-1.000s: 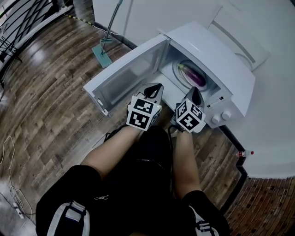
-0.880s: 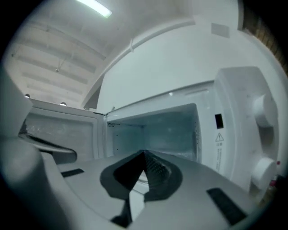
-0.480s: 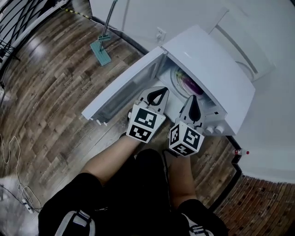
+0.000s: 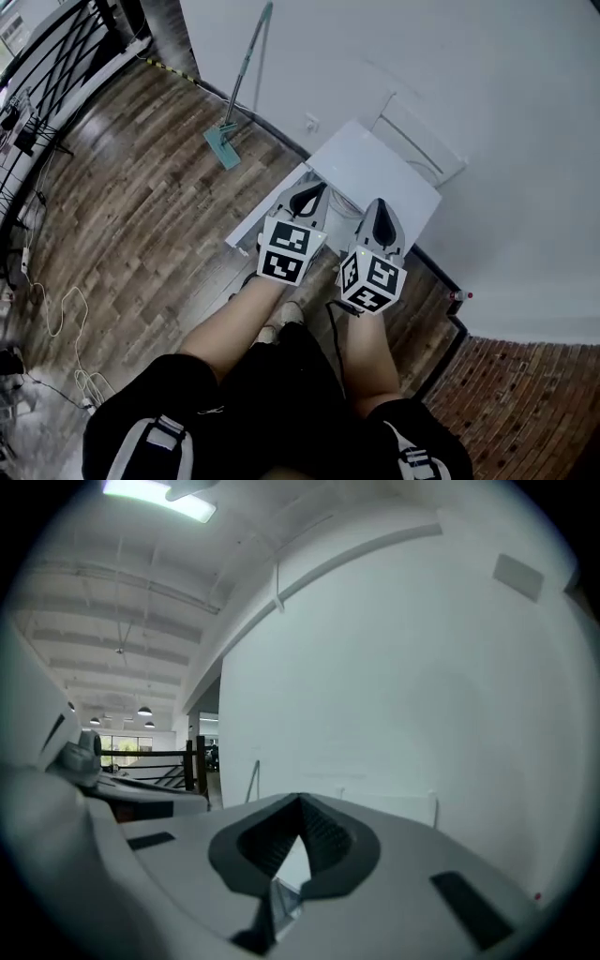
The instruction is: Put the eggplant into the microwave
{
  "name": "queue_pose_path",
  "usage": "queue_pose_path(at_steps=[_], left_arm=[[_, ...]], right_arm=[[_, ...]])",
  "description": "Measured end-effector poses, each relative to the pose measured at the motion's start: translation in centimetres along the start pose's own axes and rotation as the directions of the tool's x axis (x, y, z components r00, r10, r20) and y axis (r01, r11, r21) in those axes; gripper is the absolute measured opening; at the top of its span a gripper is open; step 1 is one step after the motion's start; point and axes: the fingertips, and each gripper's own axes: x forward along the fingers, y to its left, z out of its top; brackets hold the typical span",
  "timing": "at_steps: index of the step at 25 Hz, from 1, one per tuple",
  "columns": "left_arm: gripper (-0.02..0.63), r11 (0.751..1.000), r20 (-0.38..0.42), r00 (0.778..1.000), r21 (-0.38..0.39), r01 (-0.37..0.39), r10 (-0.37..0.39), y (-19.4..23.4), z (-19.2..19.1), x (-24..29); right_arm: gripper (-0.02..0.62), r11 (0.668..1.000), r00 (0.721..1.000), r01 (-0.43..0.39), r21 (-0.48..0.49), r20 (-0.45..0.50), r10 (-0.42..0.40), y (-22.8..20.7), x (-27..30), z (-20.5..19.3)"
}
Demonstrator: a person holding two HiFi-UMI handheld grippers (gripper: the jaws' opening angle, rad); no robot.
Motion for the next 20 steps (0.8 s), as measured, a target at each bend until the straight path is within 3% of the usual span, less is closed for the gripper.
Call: queue_pose_path(at_steps=[6, 20], left_arm=[[-0.003, 1.0, 0.021, 1.0, 0.015, -0.006, 0.005, -2.2, 6.1, -4.5], [-0.003, 0.997, 0.082, 0.996, 0.07, 0.04, -0.045, -5.4, 8.9, -8.3]], right_arm=[[0.012, 0.999, 0.999, -0.034, 0.009, 0.016, 0.034, 0.9, -4.5, 6.0], [0.012, 0.999, 0.996, -0.028, -0.019, 0.087, 0.029, 0.9, -9.3, 9.5]])
